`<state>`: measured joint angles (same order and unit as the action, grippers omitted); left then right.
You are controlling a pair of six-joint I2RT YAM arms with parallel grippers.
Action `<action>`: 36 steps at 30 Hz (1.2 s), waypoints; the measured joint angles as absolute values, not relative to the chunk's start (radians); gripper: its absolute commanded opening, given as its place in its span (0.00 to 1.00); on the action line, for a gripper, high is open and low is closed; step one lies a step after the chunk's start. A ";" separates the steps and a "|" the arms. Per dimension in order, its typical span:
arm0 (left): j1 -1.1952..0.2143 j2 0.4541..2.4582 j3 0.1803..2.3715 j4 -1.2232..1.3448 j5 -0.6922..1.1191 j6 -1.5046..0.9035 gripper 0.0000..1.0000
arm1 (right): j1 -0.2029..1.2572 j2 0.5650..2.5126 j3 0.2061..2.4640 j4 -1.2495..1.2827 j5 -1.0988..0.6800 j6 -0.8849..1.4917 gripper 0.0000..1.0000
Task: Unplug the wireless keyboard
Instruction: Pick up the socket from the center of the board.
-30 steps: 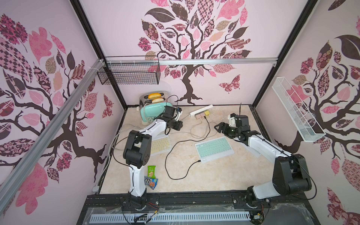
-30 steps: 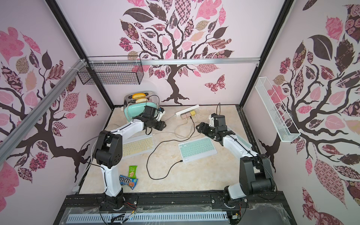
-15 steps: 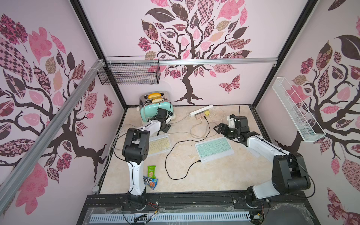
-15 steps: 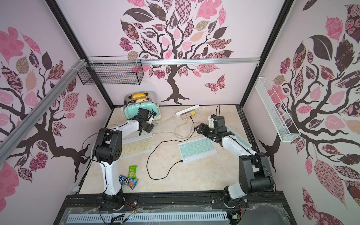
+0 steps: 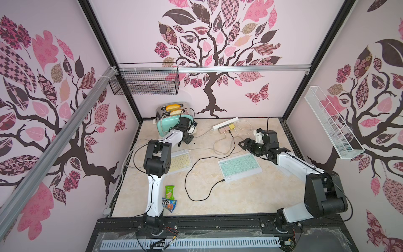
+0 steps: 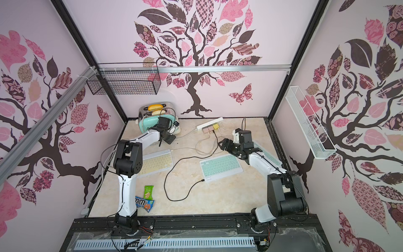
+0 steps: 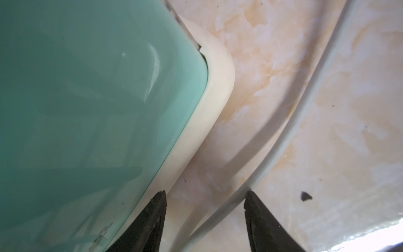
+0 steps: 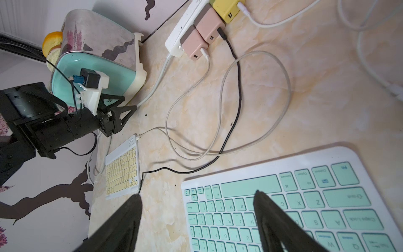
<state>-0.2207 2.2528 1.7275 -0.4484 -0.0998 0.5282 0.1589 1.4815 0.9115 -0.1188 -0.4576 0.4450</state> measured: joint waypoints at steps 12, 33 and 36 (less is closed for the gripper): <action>-0.224 2.346 1.879 -0.572 -0.037 0.577 0.59 | 0.159 1.481 0.912 -0.118 -0.471 0.445 0.82; -0.223 2.396 1.974 -0.712 0.097 0.661 0.03 | 0.159 1.428 0.912 -0.119 -0.476 0.451 0.82; -0.223 2.395 1.973 -0.711 0.098 0.662 0.00 | 0.159 1.427 0.912 -0.119 -0.476 0.453 0.82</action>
<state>-0.2234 2.3951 1.9728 -0.7113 0.0982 0.6617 0.1589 1.4273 0.9115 -0.1188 -0.4759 0.4530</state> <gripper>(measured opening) 0.094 0.824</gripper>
